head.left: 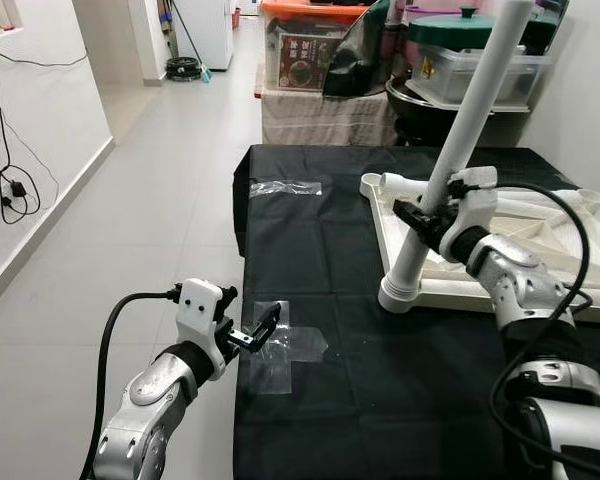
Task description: Building children table
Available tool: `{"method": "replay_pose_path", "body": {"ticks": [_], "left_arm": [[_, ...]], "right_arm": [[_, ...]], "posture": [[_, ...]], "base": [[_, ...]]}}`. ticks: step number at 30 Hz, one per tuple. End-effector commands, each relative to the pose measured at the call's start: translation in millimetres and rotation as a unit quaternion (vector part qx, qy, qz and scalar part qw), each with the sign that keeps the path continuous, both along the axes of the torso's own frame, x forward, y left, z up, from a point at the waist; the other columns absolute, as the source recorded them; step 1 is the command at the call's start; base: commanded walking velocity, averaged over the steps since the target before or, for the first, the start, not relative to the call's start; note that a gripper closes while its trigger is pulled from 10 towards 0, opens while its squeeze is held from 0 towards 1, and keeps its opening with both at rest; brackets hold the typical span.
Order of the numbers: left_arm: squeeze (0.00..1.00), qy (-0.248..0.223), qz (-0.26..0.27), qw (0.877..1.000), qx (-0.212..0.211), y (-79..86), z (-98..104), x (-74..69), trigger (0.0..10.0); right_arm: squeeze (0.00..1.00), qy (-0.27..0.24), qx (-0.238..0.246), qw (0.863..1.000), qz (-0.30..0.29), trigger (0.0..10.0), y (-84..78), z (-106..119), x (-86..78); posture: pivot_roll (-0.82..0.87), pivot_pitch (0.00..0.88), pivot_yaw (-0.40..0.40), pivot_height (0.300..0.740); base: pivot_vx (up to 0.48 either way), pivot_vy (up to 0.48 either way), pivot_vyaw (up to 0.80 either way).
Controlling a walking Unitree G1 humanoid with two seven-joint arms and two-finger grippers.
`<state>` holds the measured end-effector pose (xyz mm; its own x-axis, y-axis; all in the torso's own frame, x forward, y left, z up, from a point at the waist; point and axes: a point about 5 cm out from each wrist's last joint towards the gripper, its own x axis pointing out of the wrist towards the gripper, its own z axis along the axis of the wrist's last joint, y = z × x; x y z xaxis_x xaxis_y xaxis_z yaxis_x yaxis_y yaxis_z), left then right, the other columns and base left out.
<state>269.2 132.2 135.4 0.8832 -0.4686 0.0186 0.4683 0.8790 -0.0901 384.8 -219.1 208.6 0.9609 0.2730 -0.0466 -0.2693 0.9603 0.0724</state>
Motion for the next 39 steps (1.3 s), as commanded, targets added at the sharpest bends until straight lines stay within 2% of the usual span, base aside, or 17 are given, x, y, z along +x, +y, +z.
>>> {"method": "replay_pose_path", "body": {"ticks": [1, 2, 3, 4, 6, 12, 13, 16, 17, 22, 23, 29, 33, 34, 36, 37, 39], "left_arm": [[0.0, 0.007, -0.002, 1.0, 0.001, -0.3, -3, -1.2, 10.0], [0.0, 0.008, 0.0, 1.0, 0.002, 1.5, -3, -2.2, 10.0], [0.0, 0.008, 0.0, 1.0, 0.002, 1.5, -3, -2.2, 10.0], [0.0, 0.009, 0.0, 1.0, 0.003, 2.6, -4, -2.6, 10.0], [0.0, 0.009, 0.0, 1.0, 0.004, 3.0, -4, -2.5, 10.0], [0.0, 0.009, -0.003, 1.0, 0.002, 0.2, -3, -0.8, 10.0], [0.0, 0.01, -0.003, 1.0, 0.001, 0.5, -3, -1.0, 10.0], [0.0, 0.01, -0.002, 1.0, 0.001, 1.3, -3, -1.4, 10.0], [0.0, 0.012, -0.002, 1.0, 0.001, 2.0, -4, -2.4, 10.0], [0.0, 0.014, -0.001, 1.0, 0.001, 1.6, -6, -3.6, 10.0], [0.0, 0.015, -0.002, 1.0, 0.0, 0.8, -6, -3.9, 10.0], [0.0, 0.014, -0.004, 1.0, 0.001, 1.0, -5, -2.6, 10.0], [0.0, 0.013, -0.002, 1.0, 0.004, 3.9, -5, -1.4, 10.0], [0.0, 0.013, -0.002, 1.0, 0.004, 3.5, -5, -1.3, 10.0], [0.0, 0.013, -0.002, 1.0, 0.004, 3.1, -5, -1.3, 10.0], [0.0, 0.013, -0.004, 1.0, 0.004, 1.9, -5, -1.6, 10.0], [0.0, 0.014, -0.005, 1.0, 0.004, 1.1, -6, -1.9, 10.0]], "right_arm": [[0.0, 0.045, 0.008, 0.994, -0.096, 0.0, -6.4, -17, 3.2], [0.0, 0.034, 0.024, 0.97, -0.239, 0.0, -20.4, -13, 1.0], [0.0, 0.034, 0.024, 0.97, -0.239, 0.0, -20.4, -13, 1.0], [0.0, 0.002, 0.046, 0.929, -0.367, 0.0, -29.0, -4, -8.1], [0.0, -0.012, 0.068, 0.897, -0.436, 0.0, -30.0, -1, -17.2], [0.0, 0.033, 0.105, 0.897, -0.428, 0.0, 1.4, -12, -20.0], [0.0, 0.053, 0.108, 0.904, -0.41, 10.0, 10.3, -14, -17.9], [0.0, 0.052, 0.11, 0.911, -0.393, 10.0, 14.0, -10, -16.3], [1.0, 0.033, 0.119, 0.915, -0.384, 10.0, 11.8, -2, -15.7], [1.0, -0.009, 0.124, 0.923, -0.364, 10.0, 4.4, 17, -13.4], [0.0, -0.022, 0.125, 0.932, -0.339, 10.0, 2.0, 26, -10.2], [0.0, -0.062, 0.101, 0.989, -0.093, 10.0, -5.6, 36, 1.6], [0.0, -0.05, 0.041, 0.998, -0.022, 10.0, -19.5, 28, 1.2], [0.0, -0.038, 0.018, 0.999, -0.002, 7.9, -21.3, 22, 1.2], [0.0, -0.03, 0.004, 0.999, 0.012, 7.9, -22.7, 18, 1.0], [0.0, -0.026, -0.009, 0.999, 0.018, 1.0, -22.6, 16, 1.6], [0.0, -0.024, -0.018, 0.999, 0.021, 1.0, -22.4, 14, 2.1]], "posture": [[0.07, 0.0, -0.076, 0.74], [0.07, 0.0, -0.073, 0.74], [0.07, 0.0, -0.073, 0.74], [0.08, 0.0, -0.073, 0.74], [0.07, 0.0, -0.073, 0.74], [0.08, 0.0, -0.074, 0.74], [0.08, 0.0, -0.074, 0.74], [0.08, 0.0, -0.074, 0.74], [0.08, 0.0, -0.074, 0.74], [0.07, 0.0, -0.074, 0.74], [0.06, 0.0, -0.071, 0.74], [0.07, 0.0, -0.074, 0.74], [0.07, 0.0, -0.073, 0.74], [0.07, 0.0, -0.074, 0.74], [0.07, 0.0, -0.074, 0.74], [0.08, 0.0, -0.073, 0.74], [0.08, 0.0, -0.072, 0.74]], "base": [[0.0, 0.0, 0.0], [0.0, 0.0, 0.0], [0.0, 0.0, 0.0], [0.0, 0.0, 0.0], [0.0, 0.0, 0.0], [0.0, 0.0, 0.0], [0.0, 0.0, 0.0], [0.0, 0.0, 0.0], [0.0, 0.0, 0.0], [0.0, 0.0, 0.0], [0.0, 0.0, 0.0], [0.0, 0.0, 0.0], [0.0, 0.0, 0.0], [0.0, 0.0, 0.0], [0.0, 0.0, 0.0], [0.0, 0.0, 0.0], [0.0, 0.0, 0.0]]}}
